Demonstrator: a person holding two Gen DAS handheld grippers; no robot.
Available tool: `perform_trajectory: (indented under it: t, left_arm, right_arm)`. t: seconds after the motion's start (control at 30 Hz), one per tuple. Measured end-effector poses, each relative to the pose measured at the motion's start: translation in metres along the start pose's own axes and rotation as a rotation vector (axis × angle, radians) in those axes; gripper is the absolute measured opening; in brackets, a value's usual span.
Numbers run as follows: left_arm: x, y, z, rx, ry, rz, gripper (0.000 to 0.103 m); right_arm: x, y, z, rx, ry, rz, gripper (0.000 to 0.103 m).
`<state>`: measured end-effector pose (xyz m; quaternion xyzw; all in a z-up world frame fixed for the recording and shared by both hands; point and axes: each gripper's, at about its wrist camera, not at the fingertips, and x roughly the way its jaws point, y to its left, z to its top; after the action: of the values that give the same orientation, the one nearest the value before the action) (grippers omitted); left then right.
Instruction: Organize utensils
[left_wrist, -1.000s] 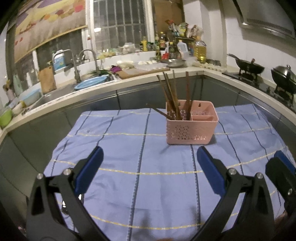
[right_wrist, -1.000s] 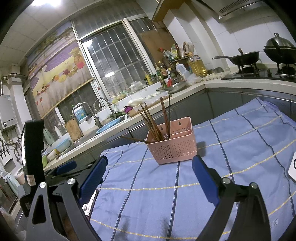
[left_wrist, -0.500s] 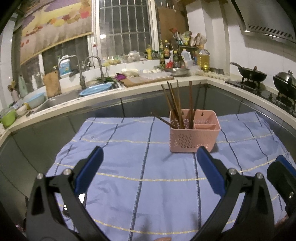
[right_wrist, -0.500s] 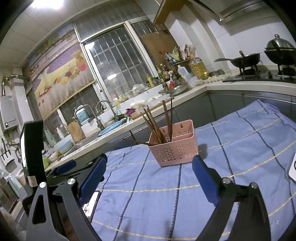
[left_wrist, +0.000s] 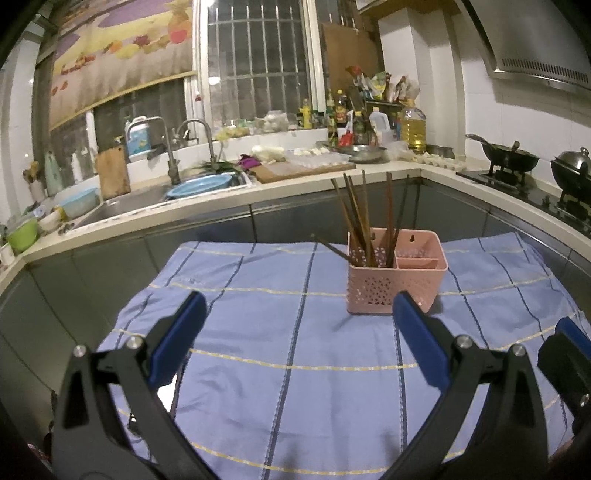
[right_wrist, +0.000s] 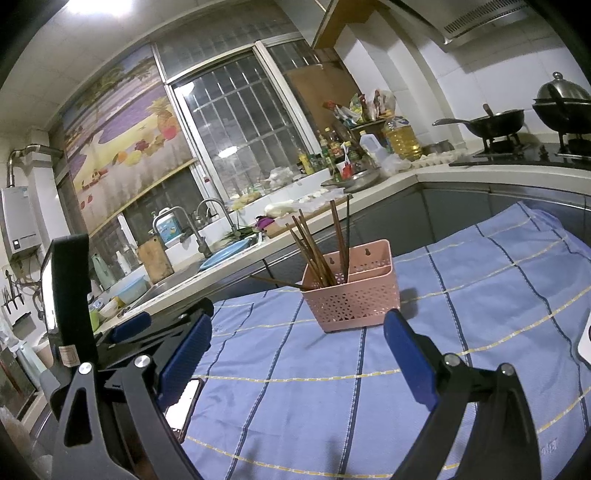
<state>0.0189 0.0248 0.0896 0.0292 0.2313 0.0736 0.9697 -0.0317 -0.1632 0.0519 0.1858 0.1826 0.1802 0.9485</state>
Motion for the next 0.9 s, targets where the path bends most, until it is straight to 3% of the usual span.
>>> perform_trajectory:
  t: [0.13,0.3,0.5,0.9]
  left_arm:
    - [-0.0006,0.0002,-0.0006,-0.004,-0.003,-0.002,0.097]
    - [-0.0067,-0.002,-0.0011,0.023,-0.076,0.032,0.097]
    - [-0.0059,-0.0047,0.0023,0.068,-0.111,0.039,0.097]
    - [-0.0002,0.0019,0.0056,0.033,-0.084,-0.004,0.097]
  right_arm:
    - [0.0008,-0.0009,0.0004,0.002,0.0,-0.001,0.093]
    - [0.0002,0.0001,0.0025,-0.002,-0.005,-0.004,0.093]
    - [-0.0019,0.0039,0.0037,-0.011,-0.001,-0.001,0.093]
    - [-0.0016,0.0043,0.0061,-0.014,-0.001,-0.003,0.093]
